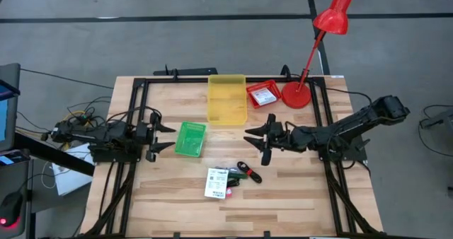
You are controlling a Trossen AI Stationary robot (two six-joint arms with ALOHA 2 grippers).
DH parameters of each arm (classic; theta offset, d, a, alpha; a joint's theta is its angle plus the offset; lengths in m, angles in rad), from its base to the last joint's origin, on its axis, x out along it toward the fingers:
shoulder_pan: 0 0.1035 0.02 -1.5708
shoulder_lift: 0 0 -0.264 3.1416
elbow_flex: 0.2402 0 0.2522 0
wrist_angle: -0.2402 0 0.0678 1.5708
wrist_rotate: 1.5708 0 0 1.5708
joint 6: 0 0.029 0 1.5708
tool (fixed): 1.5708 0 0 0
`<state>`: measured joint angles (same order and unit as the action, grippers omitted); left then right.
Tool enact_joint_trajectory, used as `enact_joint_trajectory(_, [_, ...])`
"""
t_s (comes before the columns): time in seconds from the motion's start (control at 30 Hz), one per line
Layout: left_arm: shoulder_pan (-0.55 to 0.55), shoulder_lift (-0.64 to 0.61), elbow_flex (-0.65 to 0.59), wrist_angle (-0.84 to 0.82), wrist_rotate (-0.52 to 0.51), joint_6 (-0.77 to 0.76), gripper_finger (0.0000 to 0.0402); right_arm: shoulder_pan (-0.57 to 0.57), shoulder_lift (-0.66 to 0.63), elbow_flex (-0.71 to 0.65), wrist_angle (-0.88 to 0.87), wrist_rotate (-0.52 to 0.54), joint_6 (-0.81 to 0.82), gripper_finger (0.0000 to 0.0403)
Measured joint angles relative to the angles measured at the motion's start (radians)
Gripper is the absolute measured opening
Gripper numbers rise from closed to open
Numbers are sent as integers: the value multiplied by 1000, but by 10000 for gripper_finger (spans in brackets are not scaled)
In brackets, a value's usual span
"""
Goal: Pick and place items into bin
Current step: Put the white card reader box into the red bin
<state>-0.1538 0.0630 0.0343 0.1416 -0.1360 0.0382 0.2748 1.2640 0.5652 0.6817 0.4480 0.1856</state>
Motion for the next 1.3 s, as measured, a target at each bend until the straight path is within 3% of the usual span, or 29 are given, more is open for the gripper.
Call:
enact_joint_trajectory(0.2, [-71,171,26,63,-11,128,222,0,0,0,-16,0,17,121])
enact_joint_trajectory(0.53, [-197,495,171,68,-195,273,222,32,0,0,-29,-1,-10,121])
enact_joint_trajectory(0.73, [-252,659,237,64,-317,280,222,78,0,0,-39,0,-32,121])
enact_joint_trajectory(1.13, [-405,951,370,42,-326,221,222,102,0,0,-50,63,-63,120])
enact_joint_trajectory(1.3, [-465,1052,413,20,-396,253,222,117,0,0,-54,63,-48,120])
